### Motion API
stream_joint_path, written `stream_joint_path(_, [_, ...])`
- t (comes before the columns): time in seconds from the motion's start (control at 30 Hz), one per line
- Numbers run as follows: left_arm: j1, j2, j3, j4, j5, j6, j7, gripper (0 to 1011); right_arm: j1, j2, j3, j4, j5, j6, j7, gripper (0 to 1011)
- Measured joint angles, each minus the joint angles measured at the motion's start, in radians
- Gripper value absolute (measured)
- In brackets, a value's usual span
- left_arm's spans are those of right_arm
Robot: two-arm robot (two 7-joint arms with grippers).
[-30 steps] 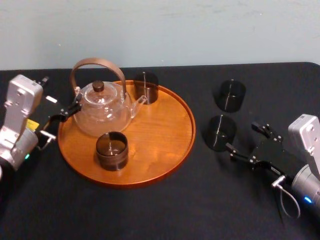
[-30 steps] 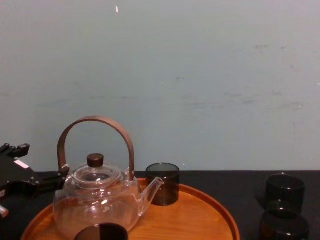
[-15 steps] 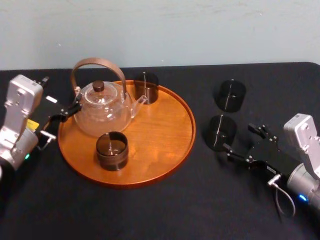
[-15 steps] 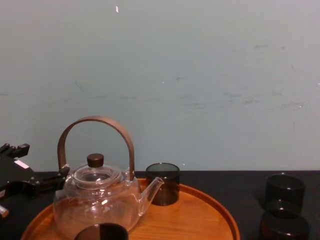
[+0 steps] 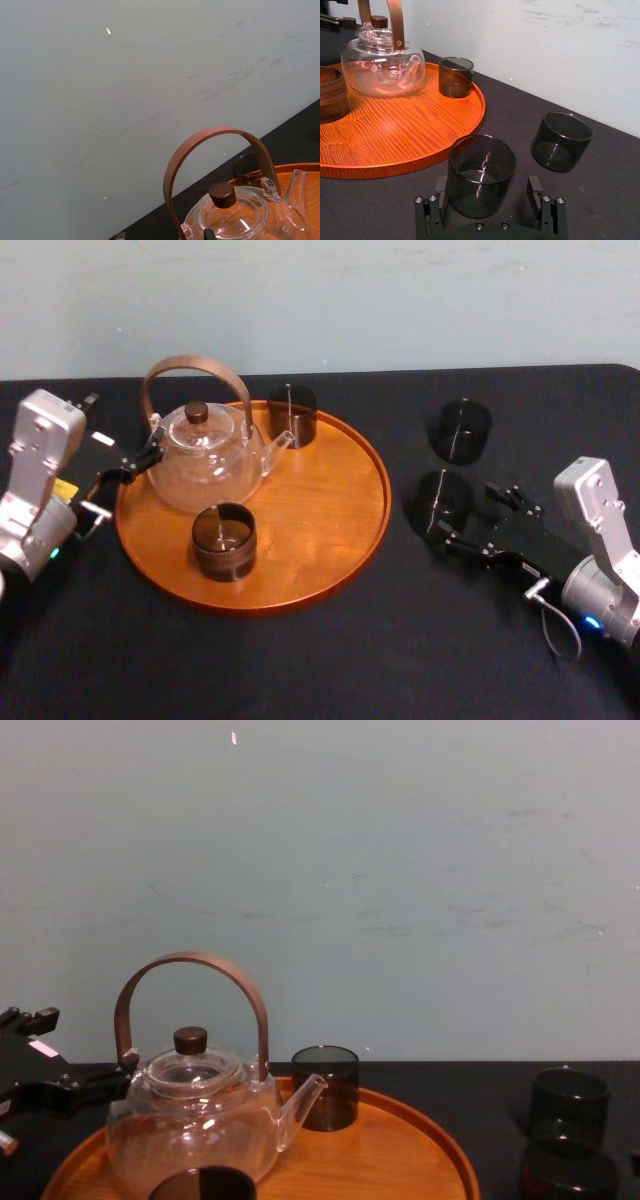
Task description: Pick up the glass from the table and place it on the tray.
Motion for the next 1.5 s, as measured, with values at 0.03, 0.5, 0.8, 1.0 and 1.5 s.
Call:
stream_joint_path(0.03, [0.0, 0.0, 0.0, 0.0, 0.0, 0.0, 0.0, 1010, 0.007, -0.006, -0.001, 0.01, -0.001, 0.002, 0.008, 1002])
stream_joint_path(0.5, [0.0, 0.0, 0.0, 0.0, 0.0, 0.0, 0.0, 1010, 0.081, -0.065, -0.007, 0.103, -0.025, 0.008, 0.06, 1002])
stream_joint_path(0.8, [0.0, 0.0, 0.0, 0.0, 0.0, 0.0, 0.0, 1010, 0.123, -0.091, -0.008, 0.154, -0.043, 0.004, 0.081, 1002])
stream_joint_path(1.0, [0.0, 0.0, 0.0, 0.0, 0.0, 0.0, 0.0, 1009, 0.132, -0.096, -0.011, 0.165, -0.044, -0.002, 0.092, 1002])
stream_joint_path(1.5, [0.0, 0.0, 0.0, 0.0, 0.0, 0.0, 0.0, 1010, 0.128, -0.093, -0.01, 0.159, -0.044, -0.002, 0.087, 1002])
